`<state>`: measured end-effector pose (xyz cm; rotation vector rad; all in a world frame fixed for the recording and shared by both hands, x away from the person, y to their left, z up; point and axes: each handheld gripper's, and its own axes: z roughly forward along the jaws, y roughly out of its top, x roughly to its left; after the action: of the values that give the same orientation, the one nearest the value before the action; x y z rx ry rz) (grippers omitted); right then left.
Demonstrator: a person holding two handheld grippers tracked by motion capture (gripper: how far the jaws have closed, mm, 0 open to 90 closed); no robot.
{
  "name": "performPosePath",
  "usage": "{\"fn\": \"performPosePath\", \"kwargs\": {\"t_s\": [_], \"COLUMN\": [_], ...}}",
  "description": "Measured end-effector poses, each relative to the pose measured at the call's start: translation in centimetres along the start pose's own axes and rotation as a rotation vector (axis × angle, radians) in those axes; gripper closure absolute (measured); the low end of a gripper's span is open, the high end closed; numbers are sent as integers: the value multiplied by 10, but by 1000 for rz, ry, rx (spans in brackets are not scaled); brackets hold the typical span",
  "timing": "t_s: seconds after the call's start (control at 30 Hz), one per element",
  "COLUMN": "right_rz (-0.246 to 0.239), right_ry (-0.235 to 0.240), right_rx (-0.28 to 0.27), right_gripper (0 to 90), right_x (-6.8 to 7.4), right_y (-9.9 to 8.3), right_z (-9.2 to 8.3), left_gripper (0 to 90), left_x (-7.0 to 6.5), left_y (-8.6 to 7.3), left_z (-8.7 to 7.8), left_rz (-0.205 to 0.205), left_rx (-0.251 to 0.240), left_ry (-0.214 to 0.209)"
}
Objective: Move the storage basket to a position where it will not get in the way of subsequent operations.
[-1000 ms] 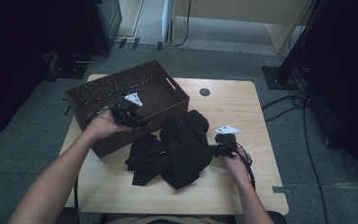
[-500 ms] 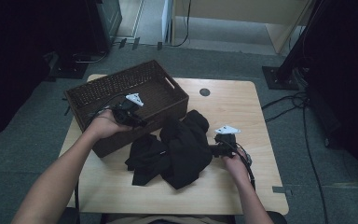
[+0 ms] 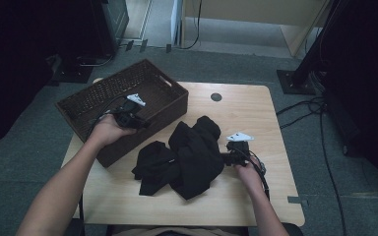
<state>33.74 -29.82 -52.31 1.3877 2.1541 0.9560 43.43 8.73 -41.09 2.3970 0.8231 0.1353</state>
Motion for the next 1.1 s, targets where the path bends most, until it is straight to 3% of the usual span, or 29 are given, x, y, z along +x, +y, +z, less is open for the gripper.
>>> {"fn": "performPosePath", "kwargs": {"t_s": [0.17,0.27,0.33,0.4,0.5,0.67,0.83,0.97,1.1], "right_rz": [1,1,2,2,4,5,3,4,4], "right_ry": [2,2,2,0,-2,0,-1,-2,-1], "right_rx": [-2,-3,-3,-4,-4,-6,-7,-7,-7], "right_gripper": [138,138,138,138,138,137,137,138,137], "right_x": [0,0,1,1,1,1,1,2,2], "right_y": [0,0,0,0,0,0,0,0,0], "right_z": [0,0,0,0,0,1,1,1,1], "left_gripper": [800,799,797,794,795,790,784,773,768], "left_x": [18,31,41,51,61,73,78,83,91], "left_y": [-11,-21,-28,-36,-43,-47,-35,-27,-26], "left_z": [-9,-18,-24,-30,-36,-39,-33,-27,-28], "left_rz": [-95,-178,-254,-326,-386,-445,-510,-526,-541], "left_rx": [-18,-31,-47,-62,-73,-85,-89,-86,-87], "left_ry": [66,116,151,209,280,297,331,353,349]}}
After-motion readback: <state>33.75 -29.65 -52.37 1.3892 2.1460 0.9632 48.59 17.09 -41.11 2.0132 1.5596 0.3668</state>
